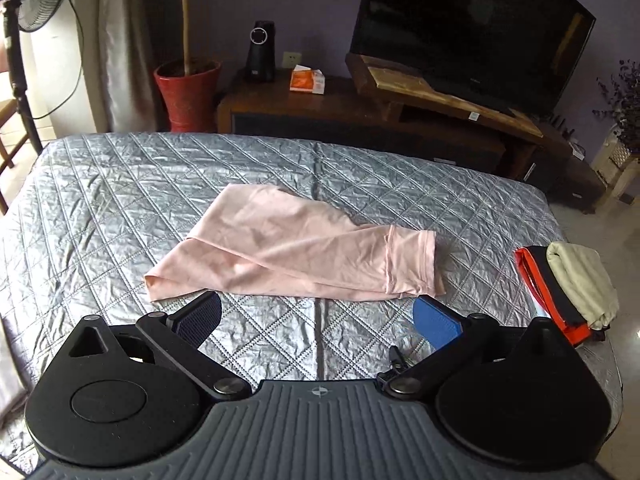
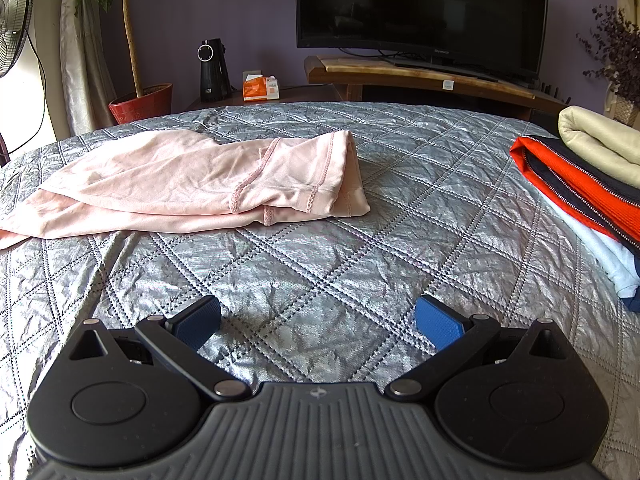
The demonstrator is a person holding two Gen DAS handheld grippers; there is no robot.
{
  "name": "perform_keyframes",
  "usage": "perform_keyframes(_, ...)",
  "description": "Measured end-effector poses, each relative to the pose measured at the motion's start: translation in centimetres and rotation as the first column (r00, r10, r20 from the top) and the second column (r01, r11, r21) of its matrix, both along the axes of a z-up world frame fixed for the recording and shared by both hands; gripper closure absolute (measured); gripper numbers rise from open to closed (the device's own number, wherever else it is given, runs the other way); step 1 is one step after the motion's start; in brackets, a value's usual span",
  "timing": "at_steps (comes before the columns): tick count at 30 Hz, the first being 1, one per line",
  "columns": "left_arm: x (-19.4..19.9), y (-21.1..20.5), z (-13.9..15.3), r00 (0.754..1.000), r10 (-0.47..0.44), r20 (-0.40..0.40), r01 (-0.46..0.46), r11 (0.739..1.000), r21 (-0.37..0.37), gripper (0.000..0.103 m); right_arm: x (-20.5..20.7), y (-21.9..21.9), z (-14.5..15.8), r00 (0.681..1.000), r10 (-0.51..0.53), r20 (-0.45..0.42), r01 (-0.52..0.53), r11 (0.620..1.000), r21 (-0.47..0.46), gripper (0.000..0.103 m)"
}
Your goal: Fold clothes
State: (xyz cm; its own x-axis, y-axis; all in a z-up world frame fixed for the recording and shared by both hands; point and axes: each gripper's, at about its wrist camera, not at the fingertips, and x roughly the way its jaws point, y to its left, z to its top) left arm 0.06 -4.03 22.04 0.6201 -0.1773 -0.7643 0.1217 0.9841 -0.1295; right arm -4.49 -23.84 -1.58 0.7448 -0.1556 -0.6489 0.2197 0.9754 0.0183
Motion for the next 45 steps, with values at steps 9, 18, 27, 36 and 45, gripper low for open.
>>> perform_keyframes(9, -0.19, -0.26, 0.24, 1.000, 0.000, 0.000, 0.000, 1.000, -0.001, 0.000, 0.00, 0.00, 0.00, 1.000, 0.000, 0.000, 0.000, 1.000, 0.000, 0.000)
perform_keyframes(18, -0.20, -0.46, 0.13, 1.000, -0.007, -0.003, 0.007, 1.000, 0.005, 0.000, 0.00, 0.00, 0.00, 1.000, 0.000, 0.000, 0.000, 1.000, 0.000, 0.000)
perform_keyframes(27, -0.19, -0.63, 0.10, 1.000, -0.016, -0.010, 0.016, 1.000, -0.001, 0.000, 0.00, 0.00, 0.00, 1.000, 0.000, 0.000, 0.000, 1.000, 0.000, 0.000)
perform_keyframes(36, -0.47, -0.80, 0.18, 0.999, -0.034, -0.026, 0.033, 0.999, -0.033, 0.000, 0.00, 0.00, 0.00, 1.000, 0.000, 0.000, 0.000, 1.000, 0.000, 0.000)
perform_keyframes(45, -0.53, -1.07, 0.25, 0.998, -0.049, -0.037, 0.047, 0.998, -0.050, 0.000, 0.00, 0.00, 0.00, 1.000, 0.000, 0.000, 0.000, 1.000, 0.000, 0.000)
